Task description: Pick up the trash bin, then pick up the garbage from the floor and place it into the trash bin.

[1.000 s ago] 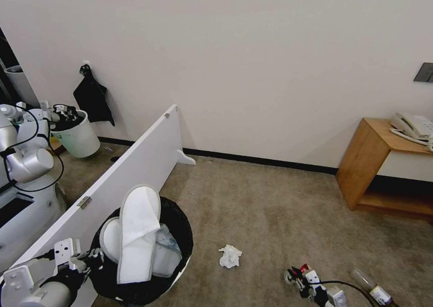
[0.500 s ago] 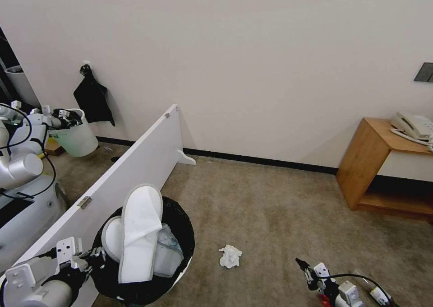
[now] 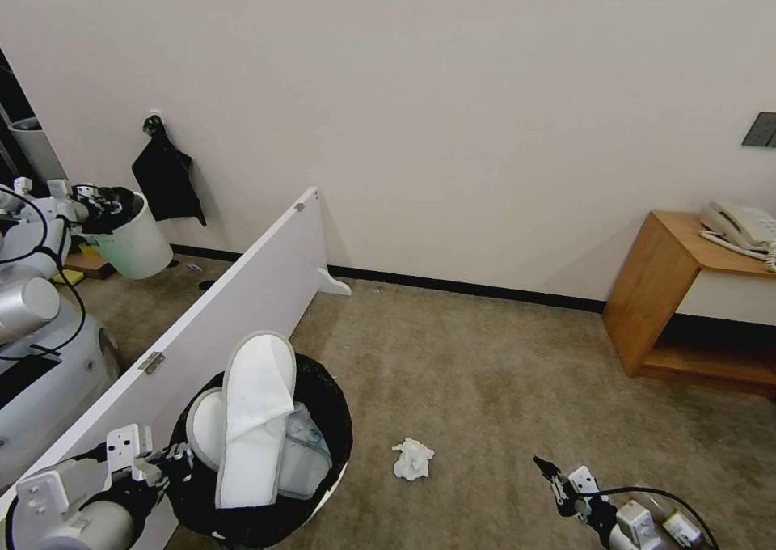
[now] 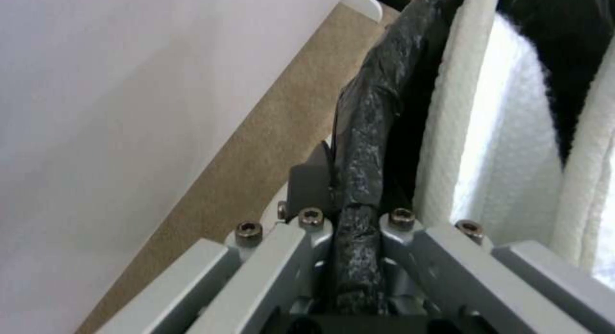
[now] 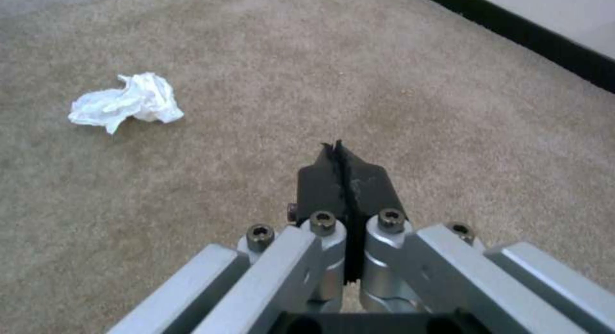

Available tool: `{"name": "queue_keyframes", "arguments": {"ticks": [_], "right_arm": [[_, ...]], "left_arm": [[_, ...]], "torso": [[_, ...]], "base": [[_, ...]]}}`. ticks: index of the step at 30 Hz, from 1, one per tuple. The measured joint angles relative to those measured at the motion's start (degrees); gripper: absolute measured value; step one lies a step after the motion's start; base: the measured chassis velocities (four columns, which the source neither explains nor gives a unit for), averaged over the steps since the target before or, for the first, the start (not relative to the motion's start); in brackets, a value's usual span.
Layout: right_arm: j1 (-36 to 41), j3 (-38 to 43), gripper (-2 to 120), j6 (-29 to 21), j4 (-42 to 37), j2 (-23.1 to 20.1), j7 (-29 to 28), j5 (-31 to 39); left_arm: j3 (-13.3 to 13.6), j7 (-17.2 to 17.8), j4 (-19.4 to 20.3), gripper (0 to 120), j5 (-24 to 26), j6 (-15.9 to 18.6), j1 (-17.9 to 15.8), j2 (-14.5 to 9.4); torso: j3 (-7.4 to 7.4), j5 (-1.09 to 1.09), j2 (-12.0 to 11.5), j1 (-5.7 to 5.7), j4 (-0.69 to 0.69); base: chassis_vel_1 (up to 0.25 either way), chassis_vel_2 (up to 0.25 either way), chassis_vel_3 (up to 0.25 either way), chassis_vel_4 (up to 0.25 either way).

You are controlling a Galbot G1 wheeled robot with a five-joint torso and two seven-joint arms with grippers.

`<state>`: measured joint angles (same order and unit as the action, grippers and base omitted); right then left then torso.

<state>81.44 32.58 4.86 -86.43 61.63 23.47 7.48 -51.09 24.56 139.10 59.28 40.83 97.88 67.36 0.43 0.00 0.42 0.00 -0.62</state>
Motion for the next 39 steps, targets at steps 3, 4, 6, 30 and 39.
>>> {"name": "queue_keyframes", "arguments": {"ticks": [3, 4, 6, 30, 39], "right_arm": [[0.0, 0.0, 0, 0.0, 0.0, 0.0, 0.0, 0.0], [0.0, 0.0, 0, 0.0, 0.0, 0.0, 0.0, 0.0], [0.1, 0.0, 0, 0.0, 0.0, -0.1, 0.0, 0.0], [6.8, 6.1, 68, 4.1, -4.1, -4.3, 1.5, -5.3], [9.0, 6.8, 99, 5.1, -5.0, -4.3, 2.1, -4.4]], "left_arm": [[0.0, 0.0, 0.0, 2, 0.0, 0.0, 0.0, 0.0], [0.0, 0.0, 0.0, 2, 0.0, 0.0, -0.1, 0.0], [0.0, 0.0, 0.0, 2, 0.0, 0.0, -0.1, 0.1], [0.1, -0.2, -0.2, 2, 0.0, 0.1, -0.1, -0.4], [0.2, -0.2, -0.3, 2, 0.1, 0.1, -0.3, -0.6]], "torso": [[0.0, 0.0, 0.0, 0.0, 0.0], [0.0, 0.0, 0.0, 0.0, 0.0], [0.0, 0.0, 0.0, 0.0, 0.0], [0.0, 0.0, 0.0, 0.0, 0.0], [0.0, 0.0, 0.0, 0.0, 0.0]], "base": [[0.0, 0.0, 0.0, 0.0], [0.0, 0.0, 0.0, 0.0], [0.0, 0.0, 0.0, 0.0], [0.0, 0.0, 0.0, 0.0], [0.0, 0.0, 0.0, 0.0]]}}
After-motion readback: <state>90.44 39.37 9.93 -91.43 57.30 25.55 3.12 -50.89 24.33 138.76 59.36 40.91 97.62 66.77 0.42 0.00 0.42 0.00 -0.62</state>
